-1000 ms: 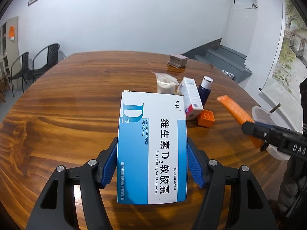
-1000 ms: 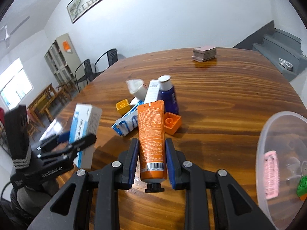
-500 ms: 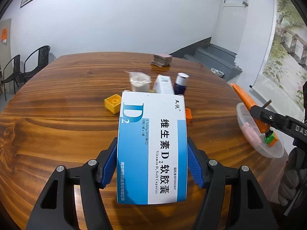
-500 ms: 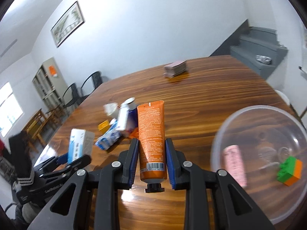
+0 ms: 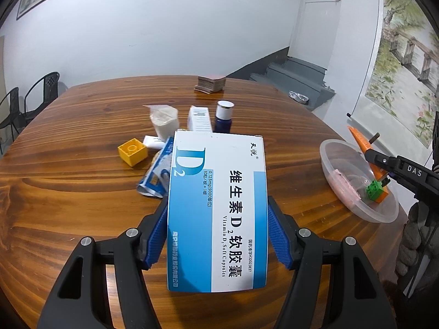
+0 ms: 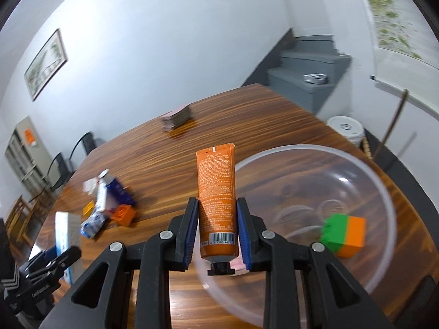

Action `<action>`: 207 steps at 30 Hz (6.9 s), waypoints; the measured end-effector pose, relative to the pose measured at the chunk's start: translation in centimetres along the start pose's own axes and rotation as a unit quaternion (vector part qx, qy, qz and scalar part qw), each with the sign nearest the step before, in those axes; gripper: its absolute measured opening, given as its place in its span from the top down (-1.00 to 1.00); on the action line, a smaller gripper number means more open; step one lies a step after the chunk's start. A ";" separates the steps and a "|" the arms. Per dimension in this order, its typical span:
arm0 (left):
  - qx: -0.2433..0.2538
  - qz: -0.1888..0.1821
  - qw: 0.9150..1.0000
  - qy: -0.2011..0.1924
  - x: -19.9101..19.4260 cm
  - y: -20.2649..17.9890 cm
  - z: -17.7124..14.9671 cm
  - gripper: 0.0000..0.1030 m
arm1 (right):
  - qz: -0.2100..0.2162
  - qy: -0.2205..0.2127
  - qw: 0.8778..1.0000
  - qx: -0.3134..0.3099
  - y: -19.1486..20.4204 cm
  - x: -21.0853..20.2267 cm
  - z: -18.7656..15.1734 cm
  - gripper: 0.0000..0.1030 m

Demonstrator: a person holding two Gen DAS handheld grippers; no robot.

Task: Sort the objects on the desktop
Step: 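Carry the orange tube and vitamin D box over the bowl with both tools, then release the tube from the right tool while the left tool drops the box into the bowl, then move the left tool to the blue snack packet and grasp it, then grasp the orange toy brick with the right tool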

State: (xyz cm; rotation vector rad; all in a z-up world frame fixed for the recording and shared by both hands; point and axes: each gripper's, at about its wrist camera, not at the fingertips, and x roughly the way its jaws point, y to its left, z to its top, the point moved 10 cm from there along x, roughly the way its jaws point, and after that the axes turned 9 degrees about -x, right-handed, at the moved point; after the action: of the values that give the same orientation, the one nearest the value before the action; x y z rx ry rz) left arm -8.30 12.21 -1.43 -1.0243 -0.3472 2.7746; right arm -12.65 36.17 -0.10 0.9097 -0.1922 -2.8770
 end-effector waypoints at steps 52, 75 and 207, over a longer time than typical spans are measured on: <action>0.099 -0.121 0.987 0.043 4.1 -16.5 1.0 -0.33 | -0.102 0.021 0.989 0.103 -10.9 -1.0 -1.8 0.41; 0.077 -0.204 0.972 0.083 8.1 -23.0 2.1 -0.57 | -0.103 0.012 0.987 0.119 -11.2 -1.4 -1.6 0.26; -0.065 0.002 0.997 0.046 4.0 9.4 4.1 0.13 | 0.106 0.114 0.977 -0.147 17.4 10.7 -2.9 0.16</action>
State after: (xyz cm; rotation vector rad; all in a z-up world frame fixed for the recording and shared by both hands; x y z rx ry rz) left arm -14.63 3.43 -3.45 -1.1787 -0.5204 2.7272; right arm -18.41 17.16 -5.76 1.0739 0.1462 -2.4927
